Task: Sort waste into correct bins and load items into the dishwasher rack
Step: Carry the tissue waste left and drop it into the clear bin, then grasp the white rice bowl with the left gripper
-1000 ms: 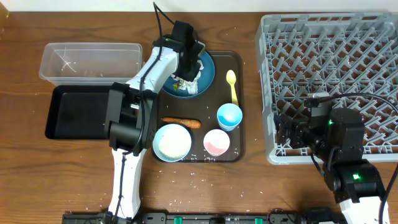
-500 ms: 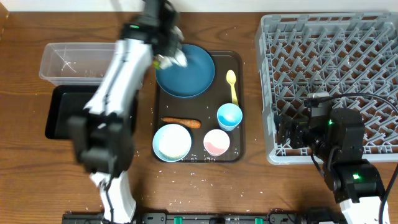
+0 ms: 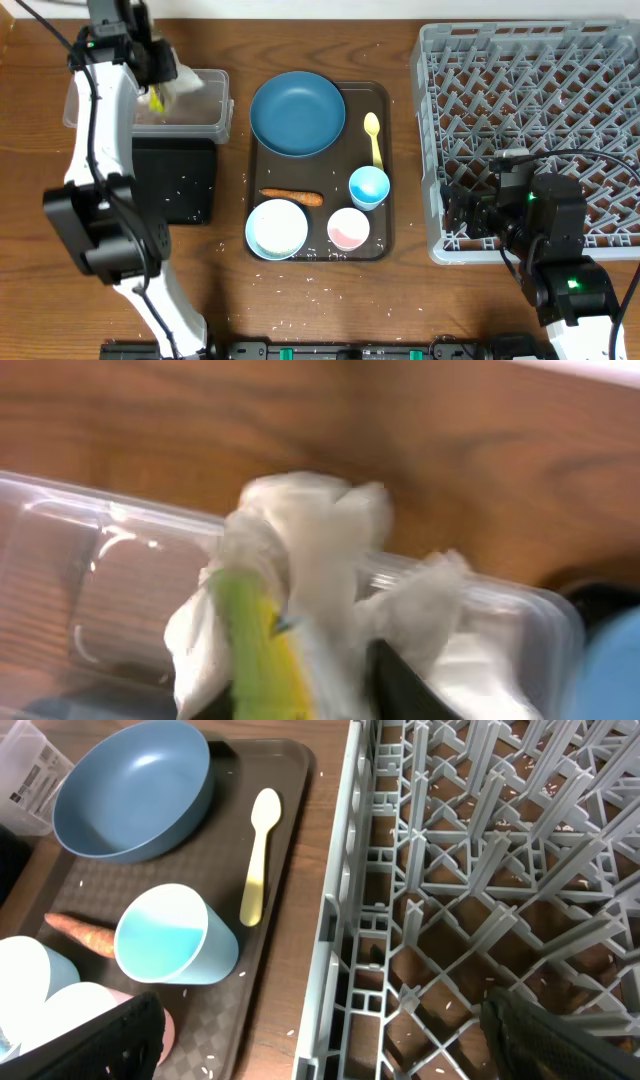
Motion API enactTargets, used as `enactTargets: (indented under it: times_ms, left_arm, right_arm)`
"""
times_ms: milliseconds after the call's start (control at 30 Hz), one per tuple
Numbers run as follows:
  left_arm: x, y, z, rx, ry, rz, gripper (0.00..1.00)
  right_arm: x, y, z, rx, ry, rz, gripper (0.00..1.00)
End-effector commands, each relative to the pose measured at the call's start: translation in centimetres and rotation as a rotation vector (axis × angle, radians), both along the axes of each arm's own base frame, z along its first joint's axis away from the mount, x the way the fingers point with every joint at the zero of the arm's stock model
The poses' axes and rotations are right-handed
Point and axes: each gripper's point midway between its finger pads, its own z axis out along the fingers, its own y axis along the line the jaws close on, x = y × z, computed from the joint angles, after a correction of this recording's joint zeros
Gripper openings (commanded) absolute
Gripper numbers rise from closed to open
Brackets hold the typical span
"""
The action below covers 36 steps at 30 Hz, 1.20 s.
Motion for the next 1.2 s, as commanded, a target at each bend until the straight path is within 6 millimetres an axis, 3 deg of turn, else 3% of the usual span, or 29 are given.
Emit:
enactTargets:
  times_ms: [0,167,333,467,600,767,900,1033,1167]
  left_arm:
    - [-0.4,0.4,-2.3,-0.015,0.05,0.016,0.61]
    - [-0.4,0.3,-1.1,-0.01,0.028,0.016,0.72]
    - [-1.0,-0.3,2.9,-0.011,-0.043,0.003,0.73]
    - [-3.3,-3.7,6.6,-0.094,-0.061,-0.076,0.73]
    - [-6.7,-9.0,8.1,-0.213,0.004,-0.193,0.73]
    - [-11.2,-15.7,6.1,-0.28,0.206,-0.322,0.73]
    - [-13.4,-20.1,3.7,-0.268,0.302,-0.439,0.73]
    - [-16.1,-22.5,0.8,-0.265,0.408,-0.496,0.73]
    - [-18.5,-22.9,-1.9,-0.286,0.516,-0.44,0.73]
  right_arm:
    - [0.2,0.3,0.9,-0.006,-0.025,0.017,0.99]
    - [0.2,0.3,0.9,-0.006,-0.026,0.016,0.99]
    - [0.2,0.3,0.9,-0.006,-0.026,0.017,0.99]
    - [0.2,0.3,0.9,-0.006,-0.027,0.017,0.99]
    - [0.3,0.3,1.1,-0.005,-0.033,0.017,0.99]
    - [0.4,0.3,1.1,-0.004,-0.036,0.017,0.99]
    - [0.4,0.3,1.1,-0.004,-0.036,0.017,0.99]
    - [0.3,0.3,1.1,-0.005,-0.033,0.017,0.99]
    - [0.3,0.3,1.1,-0.005,-0.033,0.017,0.99]
